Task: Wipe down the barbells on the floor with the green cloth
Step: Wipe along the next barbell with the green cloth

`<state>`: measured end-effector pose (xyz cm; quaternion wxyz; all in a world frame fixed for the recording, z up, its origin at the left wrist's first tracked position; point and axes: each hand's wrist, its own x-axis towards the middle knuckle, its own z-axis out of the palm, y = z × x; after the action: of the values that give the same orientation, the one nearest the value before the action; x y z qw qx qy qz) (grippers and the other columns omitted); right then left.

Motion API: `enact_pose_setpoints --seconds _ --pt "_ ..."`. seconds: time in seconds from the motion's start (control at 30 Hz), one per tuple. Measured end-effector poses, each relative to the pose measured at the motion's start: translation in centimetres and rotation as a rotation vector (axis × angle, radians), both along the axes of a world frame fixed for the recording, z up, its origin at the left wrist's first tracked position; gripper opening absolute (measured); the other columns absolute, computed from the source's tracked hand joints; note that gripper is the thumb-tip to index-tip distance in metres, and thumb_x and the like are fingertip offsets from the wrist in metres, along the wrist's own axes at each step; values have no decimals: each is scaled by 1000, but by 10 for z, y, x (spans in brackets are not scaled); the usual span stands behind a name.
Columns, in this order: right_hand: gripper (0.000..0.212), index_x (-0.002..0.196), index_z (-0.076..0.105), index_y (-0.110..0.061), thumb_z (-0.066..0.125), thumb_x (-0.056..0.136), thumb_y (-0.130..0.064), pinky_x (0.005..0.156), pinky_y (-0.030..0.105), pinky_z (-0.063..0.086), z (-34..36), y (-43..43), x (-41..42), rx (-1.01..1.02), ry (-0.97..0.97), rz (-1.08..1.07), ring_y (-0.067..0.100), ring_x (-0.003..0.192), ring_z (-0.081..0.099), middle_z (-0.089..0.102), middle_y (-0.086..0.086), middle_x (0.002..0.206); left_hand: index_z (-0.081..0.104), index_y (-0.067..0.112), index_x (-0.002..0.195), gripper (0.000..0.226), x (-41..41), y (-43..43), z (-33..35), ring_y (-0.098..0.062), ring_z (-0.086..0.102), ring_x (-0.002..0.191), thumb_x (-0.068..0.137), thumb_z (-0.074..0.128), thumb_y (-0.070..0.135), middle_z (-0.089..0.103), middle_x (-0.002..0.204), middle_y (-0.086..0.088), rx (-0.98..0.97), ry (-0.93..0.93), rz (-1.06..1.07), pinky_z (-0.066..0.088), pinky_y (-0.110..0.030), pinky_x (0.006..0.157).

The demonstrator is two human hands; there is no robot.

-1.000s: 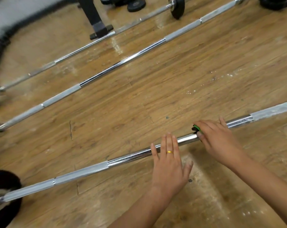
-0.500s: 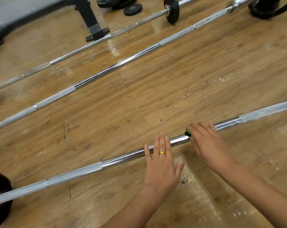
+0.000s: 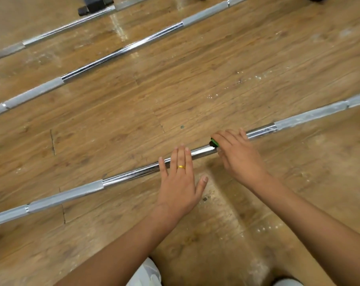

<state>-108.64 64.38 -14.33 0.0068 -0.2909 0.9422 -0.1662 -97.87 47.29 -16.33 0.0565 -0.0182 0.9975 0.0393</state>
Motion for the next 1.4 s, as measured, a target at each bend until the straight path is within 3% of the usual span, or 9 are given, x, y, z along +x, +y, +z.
enact_pose_setpoints --seconds 0.1,0.33,0.43,0.53,0.7,0.9,1.07,1.23,1.4 --pt "43 140 53 -13 51 98 -11 121 45 14 0 11 -3 -11 -8 -95 29 135 43 55 5 139 15 0 159 85 3 -1 -1 -31 11 155 100 21 61 14 167 -17 4 12 -12 9 -63 122" --pt "39 137 54 -12 51 98 -12 119 46 18 0 13 4 -12 -19 -5 29 131 47 57 4 136 15 -1 159 86 11 5 0 -32 10 155 100 23 61 12 167 -19 -15 1 -24 10 -64 121" --pt "39 139 53 -9 49 100 -11 121 44 14 2 18 8 -57 -61 -78 31 140 38 56 8 138 15 -1 159 87 14 10 3 -32 9 156 99 19 62 12 167 -18 0 -15 -7 7 -63 122" --pt "39 139 53 -3 51 100 -8 123 46 14 -2 15 24 -84 -66 -6 33 148 29 55 11 140 10 1 160 88 20 12 5 -30 5 156 98 13 63 9 168 -17 28 -37 -9 1 -61 122" --pt "39 141 52 -6 48 103 -11 122 37 4 -2 30 16 -73 -84 -99 30 145 35 56 11 140 -2 4 160 87 32 15 8 -27 -11 156 98 7 64 -5 169 -14 75 -56 -20 -7 -58 122" --pt "35 134 57 -6 54 99 -8 120 42 16 -4 31 35 -95 -69 51 29 132 47 59 9 131 -11 4 158 86 49 18 9 -25 -24 153 98 6 63 -21 166 -13 59 -78 -65 -9 -60 122" --pt "32 129 59 -4 54 98 -9 121 44 16 -1 31 44 -119 -26 -36 31 122 53 62 11 122 -8 2 158 84 60 21 8 -27 -22 153 101 10 61 -20 166 -15 61 -70 -97 -8 -62 121" --pt "34 132 58 -6 52 99 -10 121 42 15 -5 35 54 -99 -2 57 29 125 51 61 8 126 2 0 159 84 70 24 7 -29 -11 156 102 20 58 -7 168 -17 78 -31 -116 -2 -64 120" --pt "32 130 59 -7 48 99 -13 124 43 10 -6 44 55 -104 -24 -123 27 124 52 63 8 122 -3 0 158 84 80 26 6 -30 -13 155 102 27 55 -12 168 -16 97 -42 -134 0 -65 119"
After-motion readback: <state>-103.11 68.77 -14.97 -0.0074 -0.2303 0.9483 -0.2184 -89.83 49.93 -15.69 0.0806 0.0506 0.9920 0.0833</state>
